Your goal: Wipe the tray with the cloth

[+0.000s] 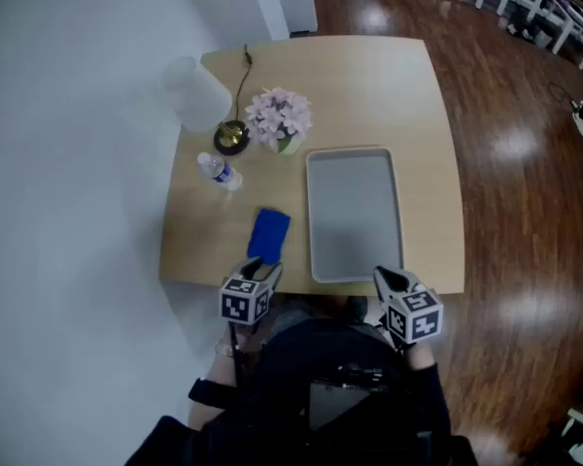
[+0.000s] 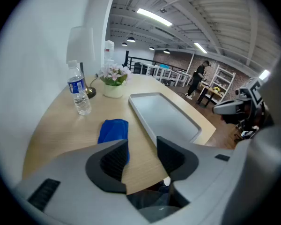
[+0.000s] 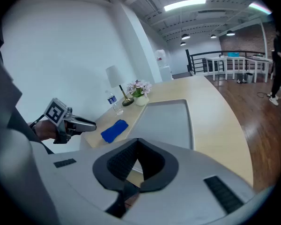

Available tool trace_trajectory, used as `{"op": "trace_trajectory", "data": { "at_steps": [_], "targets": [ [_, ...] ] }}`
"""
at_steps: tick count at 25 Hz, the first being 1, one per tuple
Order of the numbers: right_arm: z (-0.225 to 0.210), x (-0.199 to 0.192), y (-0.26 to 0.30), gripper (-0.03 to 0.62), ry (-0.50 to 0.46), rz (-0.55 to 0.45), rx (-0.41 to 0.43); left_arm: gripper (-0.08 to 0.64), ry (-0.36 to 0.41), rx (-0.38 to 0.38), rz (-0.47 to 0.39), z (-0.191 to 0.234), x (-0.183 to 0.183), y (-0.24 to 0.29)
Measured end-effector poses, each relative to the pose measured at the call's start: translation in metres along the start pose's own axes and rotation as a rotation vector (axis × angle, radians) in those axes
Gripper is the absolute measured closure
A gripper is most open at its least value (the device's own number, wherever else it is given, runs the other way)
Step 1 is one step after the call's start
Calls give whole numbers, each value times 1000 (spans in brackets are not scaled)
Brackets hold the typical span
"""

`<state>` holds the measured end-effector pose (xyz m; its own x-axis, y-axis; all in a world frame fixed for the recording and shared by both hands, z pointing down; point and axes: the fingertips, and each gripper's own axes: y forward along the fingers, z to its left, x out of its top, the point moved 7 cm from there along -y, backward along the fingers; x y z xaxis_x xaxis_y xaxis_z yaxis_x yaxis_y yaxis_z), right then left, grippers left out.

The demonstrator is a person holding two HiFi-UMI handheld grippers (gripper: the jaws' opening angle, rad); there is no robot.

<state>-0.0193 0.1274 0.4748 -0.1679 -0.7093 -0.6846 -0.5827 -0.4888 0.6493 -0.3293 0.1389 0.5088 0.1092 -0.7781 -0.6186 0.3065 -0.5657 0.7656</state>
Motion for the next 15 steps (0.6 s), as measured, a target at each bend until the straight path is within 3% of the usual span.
{"op": "trace_trajectory", "data": {
  "at_steps": [6,10,15],
  "targets": [
    [27,17,21,588,15,2,-38,197,119,95,96,65,6,54],
    [40,29,21,588,42,-7,-92,190,177,58,154,83,9,88],
    [54,36,31,588,94,-18,-170,206,175,-9,229,98,-5,116]
  ]
}}
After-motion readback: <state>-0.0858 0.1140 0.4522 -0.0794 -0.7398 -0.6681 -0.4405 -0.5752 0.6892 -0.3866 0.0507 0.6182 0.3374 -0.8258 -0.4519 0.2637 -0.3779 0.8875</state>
